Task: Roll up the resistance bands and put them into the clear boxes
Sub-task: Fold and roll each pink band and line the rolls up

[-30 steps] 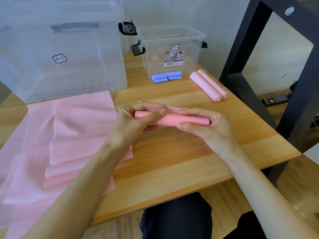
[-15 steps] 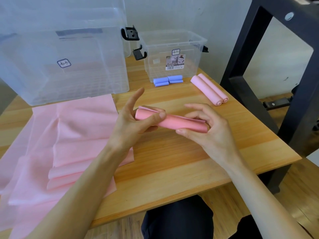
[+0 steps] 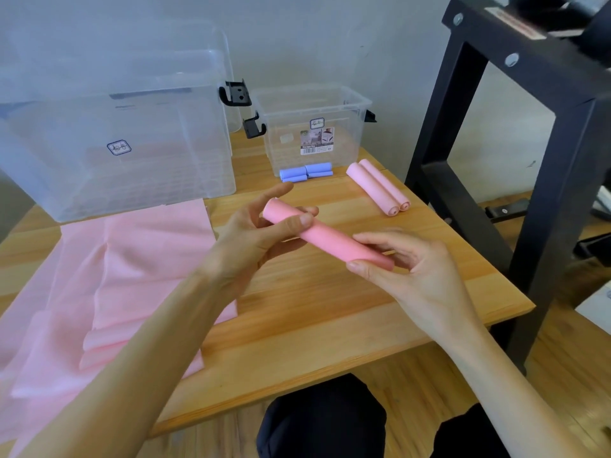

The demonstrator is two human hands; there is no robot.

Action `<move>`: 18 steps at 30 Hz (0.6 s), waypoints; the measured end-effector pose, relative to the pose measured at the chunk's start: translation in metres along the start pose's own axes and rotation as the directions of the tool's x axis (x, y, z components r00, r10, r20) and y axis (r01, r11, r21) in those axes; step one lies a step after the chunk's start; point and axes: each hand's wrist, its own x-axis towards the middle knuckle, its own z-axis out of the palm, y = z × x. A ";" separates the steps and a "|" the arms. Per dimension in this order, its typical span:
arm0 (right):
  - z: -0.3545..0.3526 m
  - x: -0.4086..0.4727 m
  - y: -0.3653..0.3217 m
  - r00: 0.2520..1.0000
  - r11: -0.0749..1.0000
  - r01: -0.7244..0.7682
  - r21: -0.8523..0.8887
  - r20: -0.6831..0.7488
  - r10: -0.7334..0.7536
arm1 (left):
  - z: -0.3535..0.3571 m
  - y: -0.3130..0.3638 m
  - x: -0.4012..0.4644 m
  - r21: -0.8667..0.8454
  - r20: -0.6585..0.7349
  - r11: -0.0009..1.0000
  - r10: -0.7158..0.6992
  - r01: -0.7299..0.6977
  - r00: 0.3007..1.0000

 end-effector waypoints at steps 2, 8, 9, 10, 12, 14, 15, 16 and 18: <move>-0.003 -0.002 -0.001 0.997 0.993 0.038 -0.113 -0.055 -0.045 | 0.011 0.001 0.004 -0.064 -0.013 0.997 -0.038 0.037 0.999; -0.013 -0.001 0.003 0.983 0.992 -0.095 -0.081 -0.164 0.081 | 0.034 0.001 0.024 -0.235 0.019 0.969 -0.076 0.079 0.997; -0.015 0.000 0.005 0.980 0.991 -0.121 -0.064 -0.166 0.109 | 0.037 0.000 0.028 -0.246 0.014 0.965 -0.085 0.086 0.996; -0.017 0.002 0.007 0.977 0.988 -0.146 -0.054 -0.164 0.135 | 0.040 -0.002 0.033 -0.254 0.002 0.963 -0.097 0.094 0.995; -0.019 0.006 0.011 0.975 0.980 -0.188 -0.061 -0.132 0.179 | 0.044 -0.006 0.046 -0.250 -0.031 0.962 -0.125 0.114 0.992; -0.018 0.010 0.014 0.974 0.972 -0.214 -0.100 -0.091 0.205 | 0.046 -0.011 0.060 -0.230 -0.060 0.964 -0.152 0.134 0.987; -0.017 0.012 0.016 0.973 0.969 -0.221 -0.108 -0.086 0.212 | 0.048 -0.014 0.067 -0.220 -0.068 0.964 -0.165 0.146 0.984; -0.016 0.014 0.018 0.972 0.968 -0.227 -0.103 -0.091 0.218 | 0.049 -0.017 0.073 -0.212 -0.071 0.965 -0.175 0.157 0.982; -0.018 0.022 0.022 0.965 0.968 -0.246 -0.055 -0.112 0.239 | 0.053 -0.023 0.086 -0.206 -0.071 0.964 -0.188 0.170 0.980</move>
